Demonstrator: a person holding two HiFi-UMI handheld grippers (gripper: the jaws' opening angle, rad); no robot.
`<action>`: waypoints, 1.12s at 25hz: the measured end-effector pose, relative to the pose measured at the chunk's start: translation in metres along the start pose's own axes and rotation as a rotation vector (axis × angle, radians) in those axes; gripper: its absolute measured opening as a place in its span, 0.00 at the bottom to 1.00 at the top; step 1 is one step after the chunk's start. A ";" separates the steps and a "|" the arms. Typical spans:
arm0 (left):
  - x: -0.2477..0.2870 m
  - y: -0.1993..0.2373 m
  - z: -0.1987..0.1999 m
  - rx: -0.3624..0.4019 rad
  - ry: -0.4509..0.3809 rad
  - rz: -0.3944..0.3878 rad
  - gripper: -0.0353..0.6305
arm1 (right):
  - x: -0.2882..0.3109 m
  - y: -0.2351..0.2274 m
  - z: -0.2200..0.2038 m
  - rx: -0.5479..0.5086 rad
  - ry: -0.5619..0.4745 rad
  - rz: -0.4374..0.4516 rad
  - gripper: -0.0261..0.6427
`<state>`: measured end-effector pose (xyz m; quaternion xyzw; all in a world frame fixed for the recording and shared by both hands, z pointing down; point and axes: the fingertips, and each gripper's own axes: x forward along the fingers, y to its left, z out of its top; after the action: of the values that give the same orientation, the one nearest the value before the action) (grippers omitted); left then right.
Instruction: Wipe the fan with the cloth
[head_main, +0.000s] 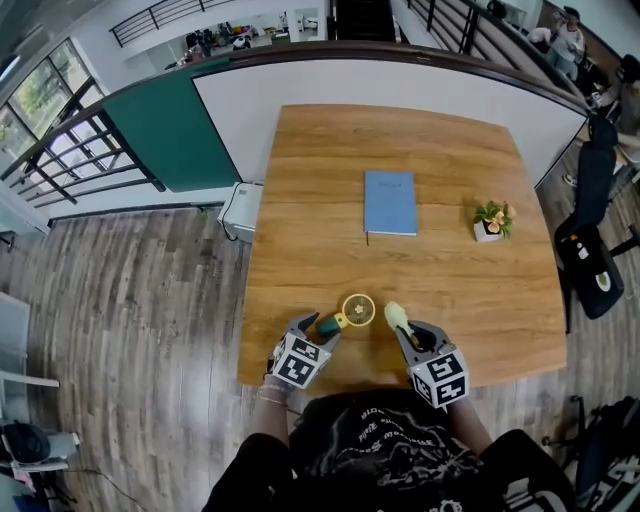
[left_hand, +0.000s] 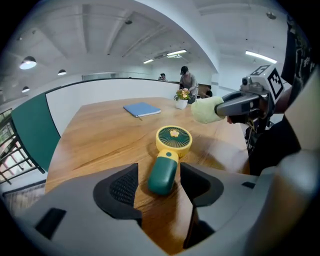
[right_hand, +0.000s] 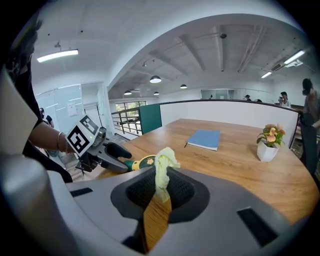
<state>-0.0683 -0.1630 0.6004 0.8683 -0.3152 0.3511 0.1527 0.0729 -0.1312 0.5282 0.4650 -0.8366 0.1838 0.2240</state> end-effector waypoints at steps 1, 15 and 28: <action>0.003 0.000 -0.003 0.007 0.018 -0.003 0.46 | 0.000 0.000 0.000 0.000 0.003 0.004 0.13; 0.013 0.009 -0.015 0.031 0.088 -0.016 0.37 | 0.023 0.016 -0.001 -0.041 0.078 0.124 0.13; 0.012 -0.032 -0.008 -0.027 0.046 -0.004 0.34 | 0.041 0.086 -0.009 -0.046 0.314 0.608 0.13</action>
<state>-0.0451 -0.1404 0.6132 0.8586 -0.3145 0.3663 0.1722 -0.0183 -0.1116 0.5495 0.1552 -0.8961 0.2928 0.2954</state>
